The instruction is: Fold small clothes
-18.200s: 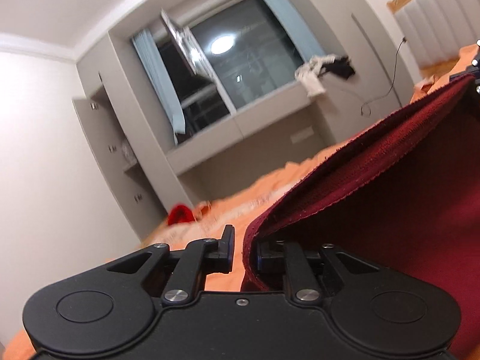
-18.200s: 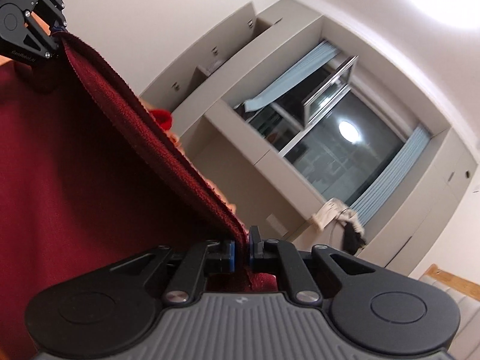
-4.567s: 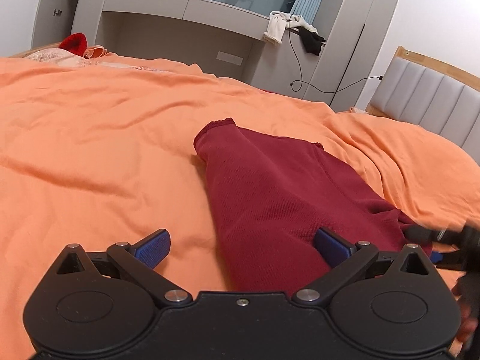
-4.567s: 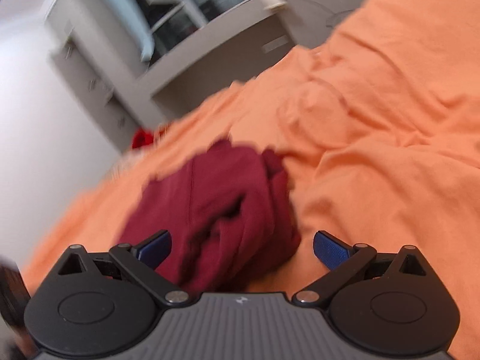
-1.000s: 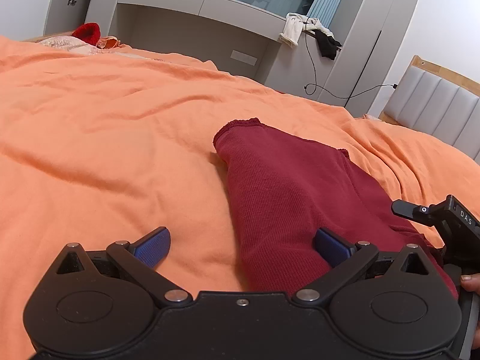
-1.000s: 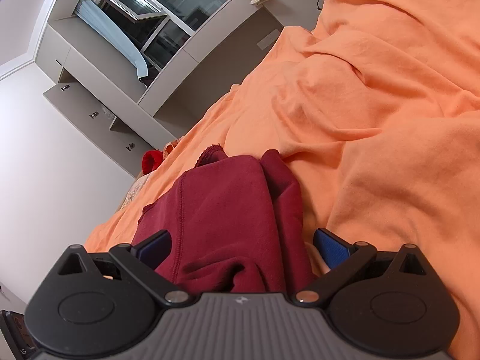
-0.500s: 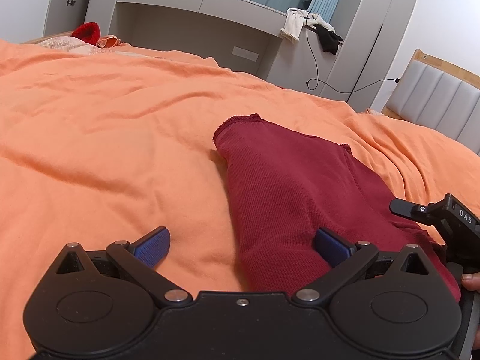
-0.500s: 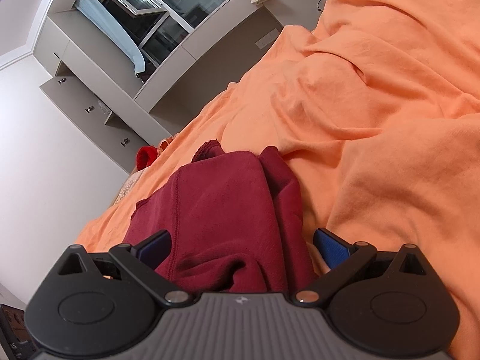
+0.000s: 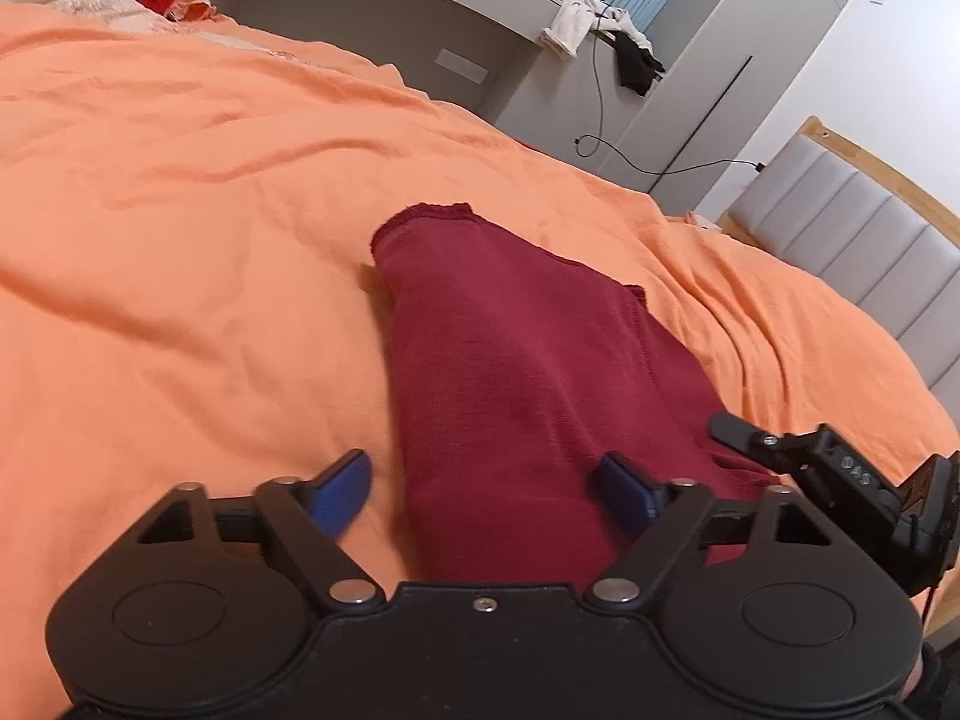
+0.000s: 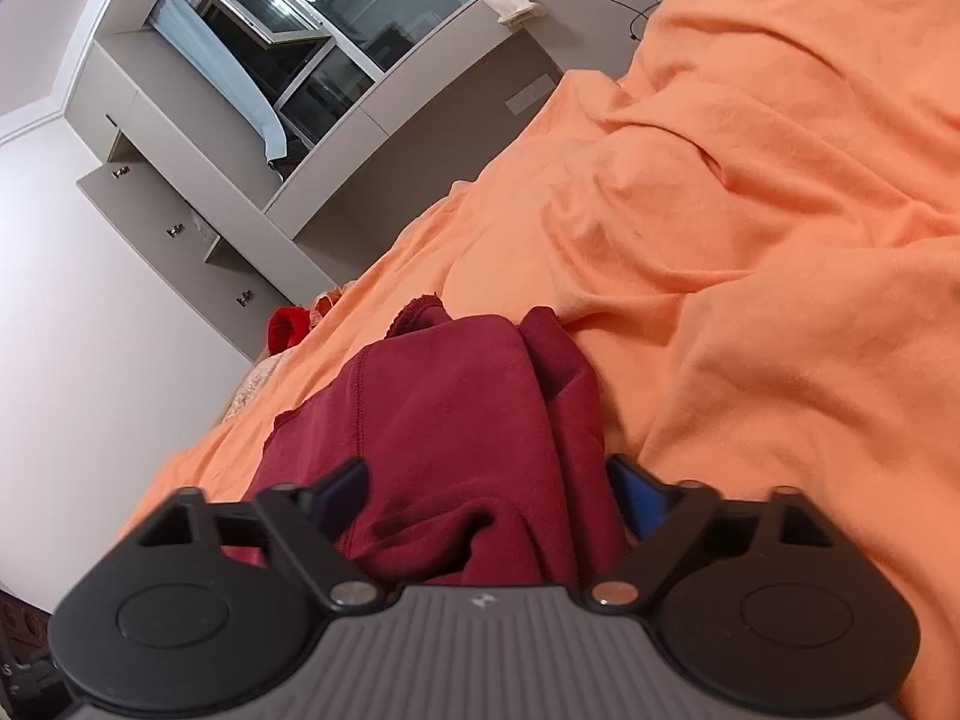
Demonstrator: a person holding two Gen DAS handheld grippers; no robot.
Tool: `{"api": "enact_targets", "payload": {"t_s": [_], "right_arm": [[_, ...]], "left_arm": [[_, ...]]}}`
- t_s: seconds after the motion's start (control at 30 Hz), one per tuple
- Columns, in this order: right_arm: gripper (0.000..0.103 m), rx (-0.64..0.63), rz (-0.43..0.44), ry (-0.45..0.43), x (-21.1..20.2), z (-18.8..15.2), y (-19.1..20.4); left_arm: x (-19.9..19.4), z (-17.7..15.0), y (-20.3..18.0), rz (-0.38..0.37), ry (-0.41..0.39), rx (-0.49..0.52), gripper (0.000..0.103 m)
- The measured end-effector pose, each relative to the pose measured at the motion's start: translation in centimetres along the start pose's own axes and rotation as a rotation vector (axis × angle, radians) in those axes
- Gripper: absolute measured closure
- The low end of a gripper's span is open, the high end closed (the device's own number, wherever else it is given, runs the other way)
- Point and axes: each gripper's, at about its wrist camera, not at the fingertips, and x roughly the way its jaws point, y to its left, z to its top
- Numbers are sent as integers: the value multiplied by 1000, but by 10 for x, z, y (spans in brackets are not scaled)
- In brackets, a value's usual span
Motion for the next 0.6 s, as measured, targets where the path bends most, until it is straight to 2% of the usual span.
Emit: {"api": "enact_targets", "payload": {"t_s": [0.07,0.17,0.33,0.37,0.43,0.6], "right_arm": [[36,-15,-12,-1,-1,0,2],[48,-24,-16,-5,-2,0,3],[68,-58,-20,-33,-8,1,9],[71,-77,-23,-41,-10,0,13],[77,-121,-23,-61,-14,-1,22],[78,-255,5,-132,-26,-4,52]], "left_arm": [[1,0,-1,-21,8,-14,34],[2,1,-4,-18,5,-10,42],[-3,2,-14,1,-38,52,67],[-4,3,-17,5,-49,73,69],[-7,4,-22,11,-75,108,76],[-23,7,-34,0,-179,207,80]]}}
